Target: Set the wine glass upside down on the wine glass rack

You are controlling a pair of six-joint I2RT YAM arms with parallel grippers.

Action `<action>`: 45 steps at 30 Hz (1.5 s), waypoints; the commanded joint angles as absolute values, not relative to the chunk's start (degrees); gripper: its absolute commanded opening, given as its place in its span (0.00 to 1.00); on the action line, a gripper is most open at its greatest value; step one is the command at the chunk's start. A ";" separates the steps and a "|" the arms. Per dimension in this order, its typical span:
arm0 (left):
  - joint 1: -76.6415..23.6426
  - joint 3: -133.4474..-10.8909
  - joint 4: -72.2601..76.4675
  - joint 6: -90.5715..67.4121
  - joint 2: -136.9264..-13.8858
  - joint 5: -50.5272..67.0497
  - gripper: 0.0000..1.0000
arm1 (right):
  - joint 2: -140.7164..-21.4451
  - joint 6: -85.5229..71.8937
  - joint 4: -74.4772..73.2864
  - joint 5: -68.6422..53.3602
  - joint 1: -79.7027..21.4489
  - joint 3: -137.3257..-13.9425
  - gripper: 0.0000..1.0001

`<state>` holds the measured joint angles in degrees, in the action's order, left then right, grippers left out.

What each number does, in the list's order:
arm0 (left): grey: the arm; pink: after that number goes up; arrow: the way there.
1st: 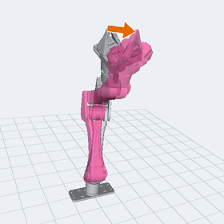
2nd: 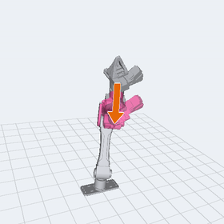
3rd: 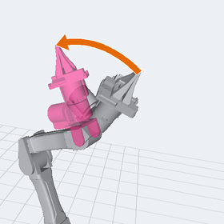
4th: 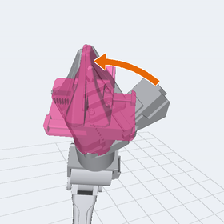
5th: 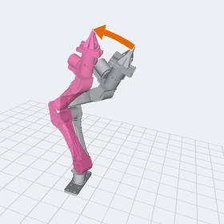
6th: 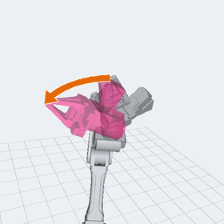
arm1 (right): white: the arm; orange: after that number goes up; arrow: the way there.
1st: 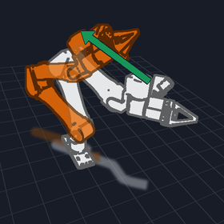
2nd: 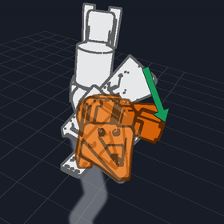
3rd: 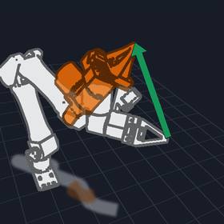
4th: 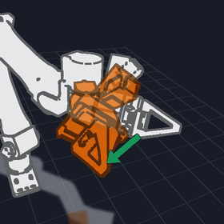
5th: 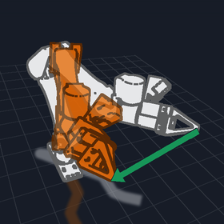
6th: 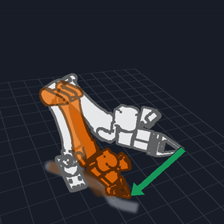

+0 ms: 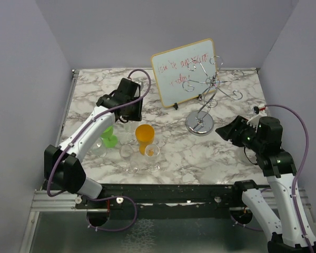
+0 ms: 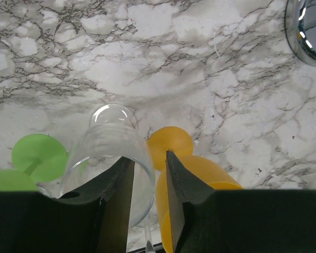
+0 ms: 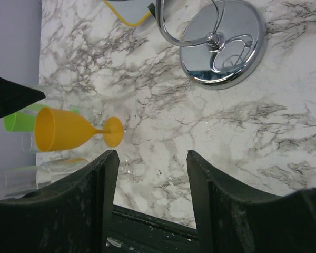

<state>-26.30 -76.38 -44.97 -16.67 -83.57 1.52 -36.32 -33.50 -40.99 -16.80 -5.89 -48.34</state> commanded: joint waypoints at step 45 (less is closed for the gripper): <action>-55.47 -52.53 8.06 -42.84 -67.24 -3.41 0.00 | -24.49 -90.03 -27.39 -24.89 -5.62 -25.50 0.67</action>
<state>-50.09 -56.21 -9.76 -40.99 -67.88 7.16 -25.36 -81.01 -27.35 -22.68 -5.89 -27.55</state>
